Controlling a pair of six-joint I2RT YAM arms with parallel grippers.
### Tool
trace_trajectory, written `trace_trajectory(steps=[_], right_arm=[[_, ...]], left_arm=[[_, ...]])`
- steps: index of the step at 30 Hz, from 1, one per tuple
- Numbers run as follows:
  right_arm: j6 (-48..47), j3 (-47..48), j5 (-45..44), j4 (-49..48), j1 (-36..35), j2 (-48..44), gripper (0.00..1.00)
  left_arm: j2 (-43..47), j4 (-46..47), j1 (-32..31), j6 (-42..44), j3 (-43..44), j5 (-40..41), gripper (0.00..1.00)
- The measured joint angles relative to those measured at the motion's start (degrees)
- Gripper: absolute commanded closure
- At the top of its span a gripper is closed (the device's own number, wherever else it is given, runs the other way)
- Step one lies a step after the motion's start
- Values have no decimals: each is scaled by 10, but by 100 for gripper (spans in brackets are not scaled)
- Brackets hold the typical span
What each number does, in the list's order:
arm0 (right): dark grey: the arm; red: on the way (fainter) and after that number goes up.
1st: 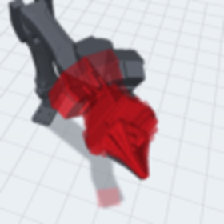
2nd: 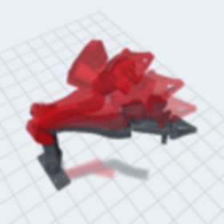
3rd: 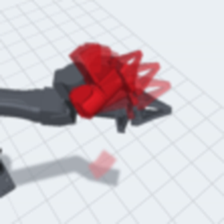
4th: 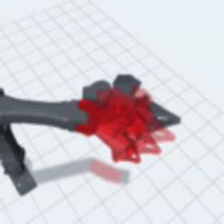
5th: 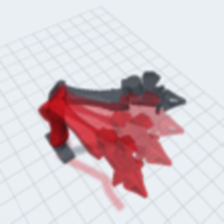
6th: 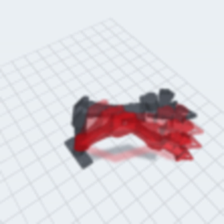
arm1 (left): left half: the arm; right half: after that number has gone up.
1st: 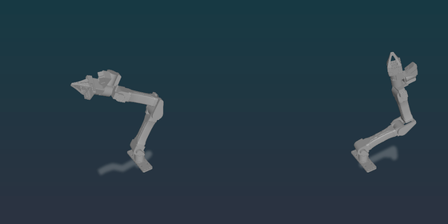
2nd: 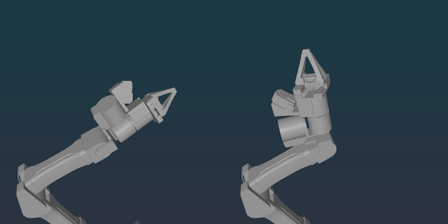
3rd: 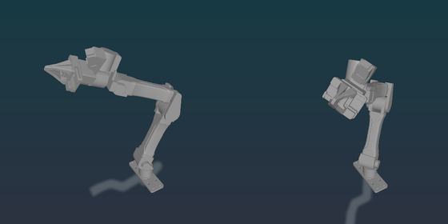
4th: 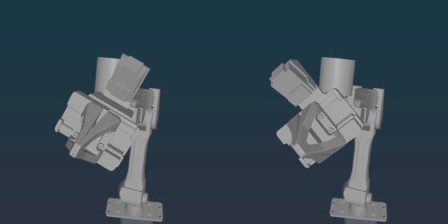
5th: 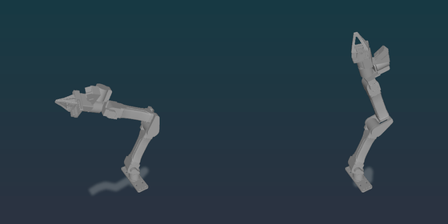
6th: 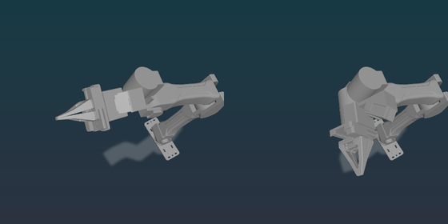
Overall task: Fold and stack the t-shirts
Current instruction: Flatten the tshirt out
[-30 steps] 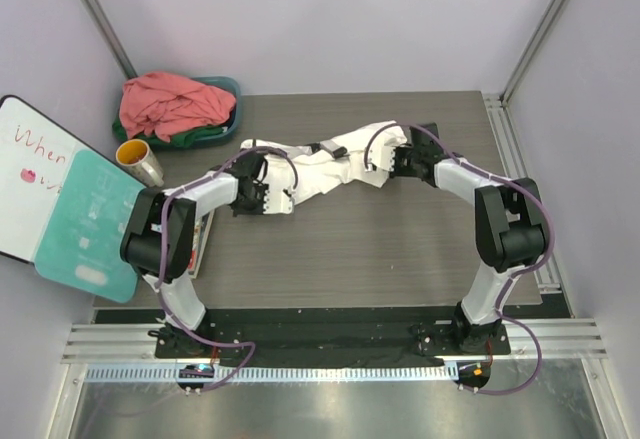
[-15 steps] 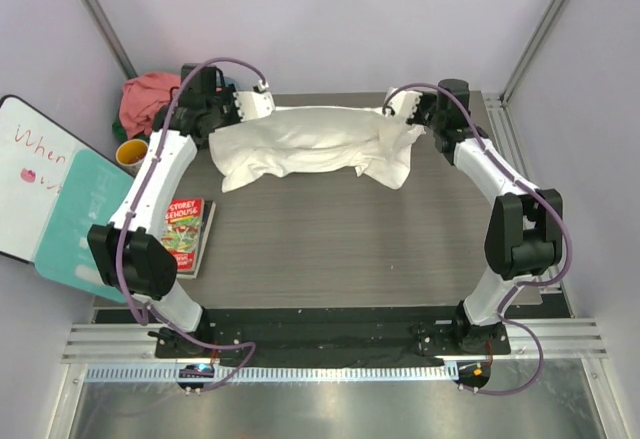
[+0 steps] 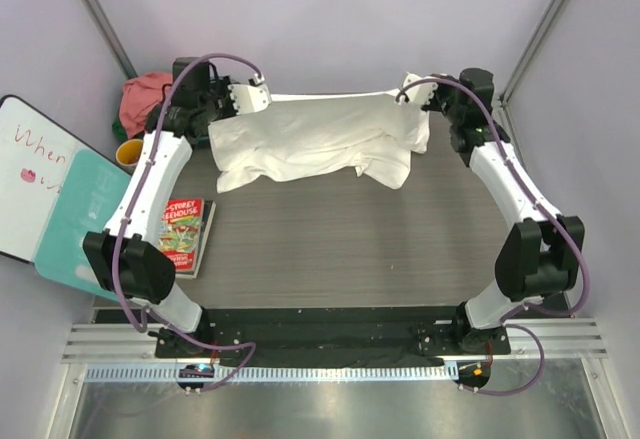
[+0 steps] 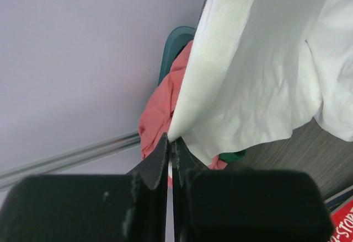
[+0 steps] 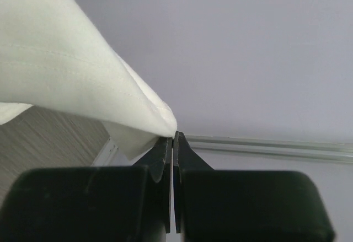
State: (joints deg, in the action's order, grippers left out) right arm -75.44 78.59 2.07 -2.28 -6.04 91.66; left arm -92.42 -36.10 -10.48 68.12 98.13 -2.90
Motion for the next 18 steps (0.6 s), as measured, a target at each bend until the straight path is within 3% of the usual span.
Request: trace_trajectory(steps=[5, 13, 16, 18], right_arm=[[-10, 39, 64, 148, 22, -43, 99], [-88, 248, 136, 565, 34, -2, 99], [-81, 291, 134, 585, 43, 3, 99], [-78, 281, 119, 532, 47, -12, 99]], left_arm=[[37, -31, 1, 0, -18, -21, 100], [80, -126, 2, 24, -34, -42, 100], [90, -121, 4, 23, -27, -37, 100], [90, -92, 7, 24, -10, -24, 100]])
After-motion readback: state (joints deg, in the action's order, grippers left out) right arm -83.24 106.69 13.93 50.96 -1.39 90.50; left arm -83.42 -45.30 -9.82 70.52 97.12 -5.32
